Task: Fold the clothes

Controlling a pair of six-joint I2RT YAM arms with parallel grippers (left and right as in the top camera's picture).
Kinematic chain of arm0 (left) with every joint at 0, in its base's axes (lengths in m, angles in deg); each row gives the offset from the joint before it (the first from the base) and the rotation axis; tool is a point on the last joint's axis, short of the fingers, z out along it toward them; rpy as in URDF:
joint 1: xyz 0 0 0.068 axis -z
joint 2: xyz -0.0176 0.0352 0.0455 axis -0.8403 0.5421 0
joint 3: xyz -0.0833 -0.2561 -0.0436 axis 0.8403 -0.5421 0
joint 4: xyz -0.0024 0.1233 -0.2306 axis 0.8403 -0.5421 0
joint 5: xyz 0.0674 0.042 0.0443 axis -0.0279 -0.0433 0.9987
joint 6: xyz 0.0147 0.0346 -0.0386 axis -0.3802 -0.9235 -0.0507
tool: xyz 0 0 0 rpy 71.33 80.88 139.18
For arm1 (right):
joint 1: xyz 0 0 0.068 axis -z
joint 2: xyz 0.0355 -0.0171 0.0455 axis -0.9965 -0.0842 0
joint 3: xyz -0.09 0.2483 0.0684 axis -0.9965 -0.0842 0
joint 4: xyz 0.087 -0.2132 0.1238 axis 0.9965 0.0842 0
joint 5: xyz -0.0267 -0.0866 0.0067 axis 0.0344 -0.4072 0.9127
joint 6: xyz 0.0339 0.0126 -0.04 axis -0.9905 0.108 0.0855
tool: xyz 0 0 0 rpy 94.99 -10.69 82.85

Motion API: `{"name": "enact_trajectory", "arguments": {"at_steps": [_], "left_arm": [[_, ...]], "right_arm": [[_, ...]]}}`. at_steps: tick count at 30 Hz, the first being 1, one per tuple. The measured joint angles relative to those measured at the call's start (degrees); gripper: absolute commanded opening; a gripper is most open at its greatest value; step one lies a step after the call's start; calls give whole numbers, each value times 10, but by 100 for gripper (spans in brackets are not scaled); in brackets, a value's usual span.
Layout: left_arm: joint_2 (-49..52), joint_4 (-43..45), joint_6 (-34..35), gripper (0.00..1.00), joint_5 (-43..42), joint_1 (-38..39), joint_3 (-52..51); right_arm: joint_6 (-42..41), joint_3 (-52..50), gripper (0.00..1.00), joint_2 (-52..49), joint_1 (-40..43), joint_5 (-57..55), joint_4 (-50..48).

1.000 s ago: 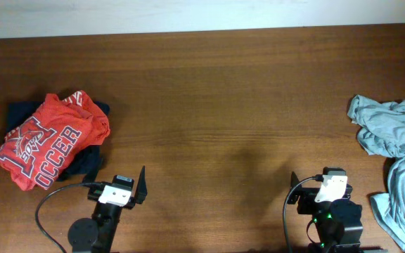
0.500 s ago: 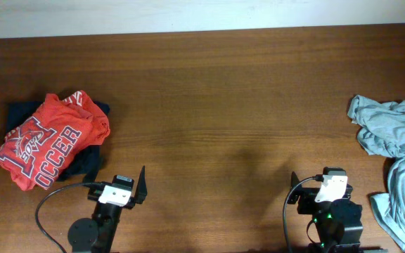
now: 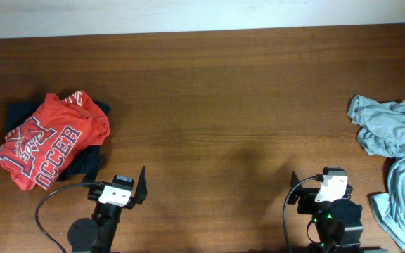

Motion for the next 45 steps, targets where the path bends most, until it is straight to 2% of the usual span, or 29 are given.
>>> {"name": "enact_trajectory", "arguments": {"at_steps": [11, 24, 33, 39, 45], "left_arm": [[0, 0, 0, 99, 0, 0, 0], [0, 0, 0, 99, 0, 0, 0], [0, 10, 0, 99, -18, 0, 0], [0, 45, 19, 99, -60, 0, 2], [28, -28, 83, 99, -72, 0, 88]], "right_arm": [[0, -1, 99, 0, 0, 13, -23], [0, -3, 99, 0, 0, 288, -179], [-47, -1, 99, -5, 0, 335, -182], [-68, 64, 99, -77, 0, 336, -176], [-72, 202, 99, -233, 0, 328, -114]]}}
